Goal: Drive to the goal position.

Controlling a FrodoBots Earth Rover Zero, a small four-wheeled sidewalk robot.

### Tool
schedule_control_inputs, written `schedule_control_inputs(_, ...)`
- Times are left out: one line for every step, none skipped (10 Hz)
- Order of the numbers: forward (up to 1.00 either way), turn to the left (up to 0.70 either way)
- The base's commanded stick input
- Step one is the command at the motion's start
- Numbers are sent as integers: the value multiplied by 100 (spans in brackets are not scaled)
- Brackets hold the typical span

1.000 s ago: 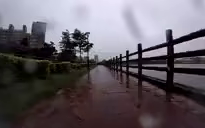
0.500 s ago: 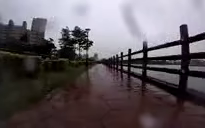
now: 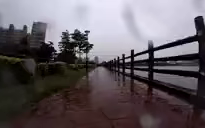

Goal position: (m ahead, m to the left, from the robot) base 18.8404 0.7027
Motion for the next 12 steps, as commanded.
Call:
schedule_control_inputs(100,0)
schedule_control_inputs(100,0)
schedule_control_inputs(100,0)
schedule_control_inputs(100,0)
schedule_control_inputs(100,0)
schedule_control_inputs(100,0)
schedule_control_inputs(100,0)
schedule_control_inputs(100,0)
schedule_control_inputs(100,0)
schedule_control_inputs(100,0)
schedule_control_inputs(100,0)
schedule_control_inputs(100,0)
